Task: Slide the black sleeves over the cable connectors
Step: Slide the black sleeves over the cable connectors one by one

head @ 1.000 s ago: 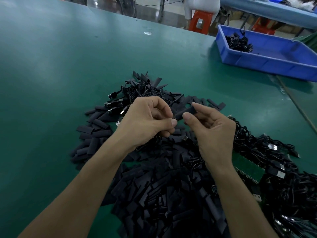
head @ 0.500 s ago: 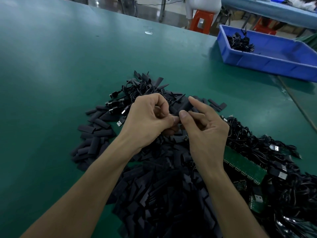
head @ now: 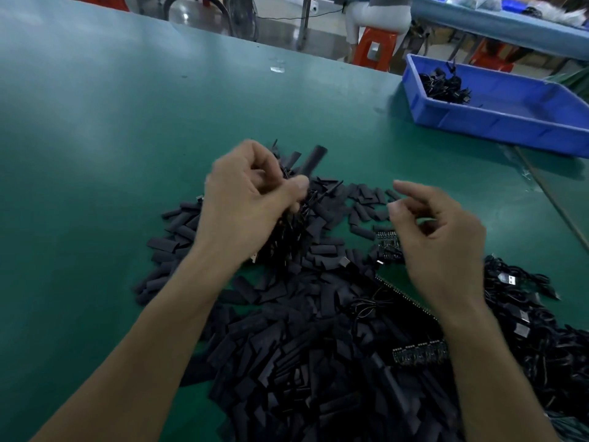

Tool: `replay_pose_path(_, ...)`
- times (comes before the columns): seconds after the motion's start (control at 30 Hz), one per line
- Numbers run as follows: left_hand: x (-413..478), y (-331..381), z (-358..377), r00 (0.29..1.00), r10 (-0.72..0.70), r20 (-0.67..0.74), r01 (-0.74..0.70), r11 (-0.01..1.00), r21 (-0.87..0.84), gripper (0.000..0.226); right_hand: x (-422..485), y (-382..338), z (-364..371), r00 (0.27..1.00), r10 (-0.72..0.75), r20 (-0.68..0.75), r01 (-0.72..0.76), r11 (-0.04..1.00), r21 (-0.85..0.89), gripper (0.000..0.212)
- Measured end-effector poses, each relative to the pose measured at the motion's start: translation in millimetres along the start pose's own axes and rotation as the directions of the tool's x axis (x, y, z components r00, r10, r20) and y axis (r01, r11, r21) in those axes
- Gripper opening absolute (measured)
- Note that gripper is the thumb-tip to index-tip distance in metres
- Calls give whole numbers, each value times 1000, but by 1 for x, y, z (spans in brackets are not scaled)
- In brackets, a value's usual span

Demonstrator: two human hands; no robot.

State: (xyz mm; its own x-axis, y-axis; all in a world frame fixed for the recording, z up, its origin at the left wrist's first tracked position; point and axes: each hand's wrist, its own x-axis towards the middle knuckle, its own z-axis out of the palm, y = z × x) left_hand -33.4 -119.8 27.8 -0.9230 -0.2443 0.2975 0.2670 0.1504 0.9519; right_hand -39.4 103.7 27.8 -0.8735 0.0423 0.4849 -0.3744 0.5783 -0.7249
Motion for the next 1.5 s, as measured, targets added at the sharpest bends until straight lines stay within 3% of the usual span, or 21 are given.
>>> replay_pose_path(0.1, 17, 0, -4, 996, 20, -89, -16, 999, 47, 30, 9, 9, -19, 970, 45, 238, -9, 989, -150, 22)
replay_pose_path(0.2, 42, -5, -3, 990, 47, -136, -14, 972, 235, 33, 9, 18, -27, 838, 205, 506, -71, 960, -272, 28)
replay_pose_path(0.3, 61, -12, -1, 985, 82, -153, -10, 907, 420, 36, 5, 21, -25, 882, 175, 437, -27, 945, -325, 25)
replay_pose_path(0.4, 72, -26, 5, 987, 86, -133, -12, 875, 484, 35, 5, 19, -20, 935, 157, 317, -17, 915, -402, 32)
replay_pose_path(0.5, 78, -38, 8, 991, 51, -126, 23, 853, 522, 35, 10, 16, -15, 872, 314, 375, -9, 777, -630, 51)
replay_pose_path(0.57, 82, -43, 9, 993, 22, -113, 40, 854, 518, 37, 14, 13, -13, 836, 371, 405, 11, 726, -688, 46)
replay_pose_path(0.7, 89, -42, 10, 989, -44, -142, 115, 833, 542, 33, 18, 9, -13, 832, 330, 446, -26, 826, -563, 5)
replay_pose_path(0.83, 91, -39, 13, 979, -58, -197, 159, 822, 547, 28, 18, 7, -16, 913, 173, 370, -55, 949, -309, 20)
replay_pose_path(0.93, 87, -40, 14, 979, -69, -190, 162, 830, 533, 32, 20, 3, -18, 942, 124, 311, -94, 989, -110, 19)
replay_pose_path(1.17, 82, -37, 8, 978, -104, -180, 173, 890, 423, 26, 15, 16, -10, 901, 164, 400, -143, 986, -82, 17)
replay_pose_path(1.23, 74, -28, 11, 959, 27, -282, 96, 905, 415, 20, 12, 20, -6, 905, 172, 390, -148, 985, -91, 19)
replay_pose_path(1.3, 57, -15, 19, 902, 279, -330, -109, 886, 451, 18, 11, 22, -3, 921, 163, 355, -150, 987, -66, 18)
replay_pose_path(1.4, 19, -5, 40, 824, 559, -92, -486, 781, 392, 11, 13, 23, 1, 938, 165, 303, -181, 983, 25, 18)
replay_pose_path(1.5, -14, -10, 62, 848, 497, 183, -530, 807, 260, 11, 14, 21, 5, 943, 155, 294, -202, 970, 137, 17)
